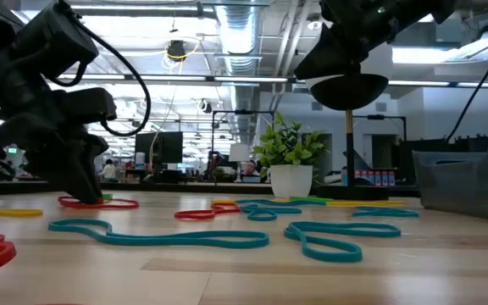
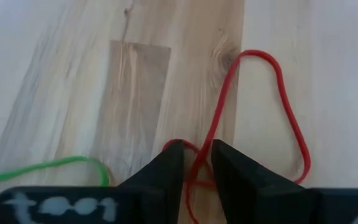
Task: Pick and place items into bin
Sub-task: Put the red rubber band into the black transparent bin
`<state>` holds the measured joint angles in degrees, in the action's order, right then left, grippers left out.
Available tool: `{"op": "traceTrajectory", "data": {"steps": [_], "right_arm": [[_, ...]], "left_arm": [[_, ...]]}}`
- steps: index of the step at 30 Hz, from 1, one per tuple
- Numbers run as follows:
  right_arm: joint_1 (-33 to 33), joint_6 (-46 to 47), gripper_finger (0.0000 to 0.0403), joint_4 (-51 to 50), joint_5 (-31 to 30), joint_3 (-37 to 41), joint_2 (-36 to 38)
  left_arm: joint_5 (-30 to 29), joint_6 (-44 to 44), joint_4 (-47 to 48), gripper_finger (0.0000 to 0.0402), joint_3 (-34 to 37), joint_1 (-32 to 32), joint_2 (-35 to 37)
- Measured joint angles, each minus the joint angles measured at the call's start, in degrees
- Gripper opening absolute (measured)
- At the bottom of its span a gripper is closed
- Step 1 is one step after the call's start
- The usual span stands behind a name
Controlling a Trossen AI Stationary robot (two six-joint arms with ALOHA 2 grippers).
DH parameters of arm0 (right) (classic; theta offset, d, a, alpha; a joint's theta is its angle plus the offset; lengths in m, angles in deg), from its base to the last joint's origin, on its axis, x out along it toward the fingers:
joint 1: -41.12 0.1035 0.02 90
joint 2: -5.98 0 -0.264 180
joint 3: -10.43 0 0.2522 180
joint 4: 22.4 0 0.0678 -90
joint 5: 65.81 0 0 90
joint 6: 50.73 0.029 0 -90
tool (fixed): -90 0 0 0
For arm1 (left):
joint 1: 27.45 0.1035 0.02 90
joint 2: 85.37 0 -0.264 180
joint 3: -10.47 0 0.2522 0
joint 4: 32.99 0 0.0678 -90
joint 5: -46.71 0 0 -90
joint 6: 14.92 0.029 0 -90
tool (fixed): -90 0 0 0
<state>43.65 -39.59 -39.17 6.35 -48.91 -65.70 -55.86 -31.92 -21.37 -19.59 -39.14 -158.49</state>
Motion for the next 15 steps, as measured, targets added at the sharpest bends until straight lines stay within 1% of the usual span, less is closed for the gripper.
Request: {"op": "traceTrajectory", "data": {"steps": [3, 7, 11, 13, 15], "right_arm": [[0.43, 0.0, 0.0048, -0.01, 0.0, 0.0, 0.0], [0.47, 0.0, 0.0048, 0.16, 0.0, 0.0, 0.0], [0.47, 3.85, 0.0048, 0.42, 0.0, 0.0, 0.0], [0.47, 5.91, 0.0048, 0.44, 0.0, 0.0, 0.0], [0.47, 7.78, 0.0048, 0.42, 0.0, 0.0, 0.0]], "left_arm": [[-0.53, 0.47, 0.05, 0.0058, 0.02, 0.0, -0.26], [-0.3, 1.61, 0.05, 0.0009, 0.07, 0.07, -0.36], [-0.61, 1.77, -3.1, 0.0004, 0.32, 0.07, -0.48], [-0.71, 3.01, -6.87, 0.0002, 0.55, 0.09, -0.71], [-0.33, 5.26, -12.59, 0.0001, 0.58, 0.13, -0.67]]}}
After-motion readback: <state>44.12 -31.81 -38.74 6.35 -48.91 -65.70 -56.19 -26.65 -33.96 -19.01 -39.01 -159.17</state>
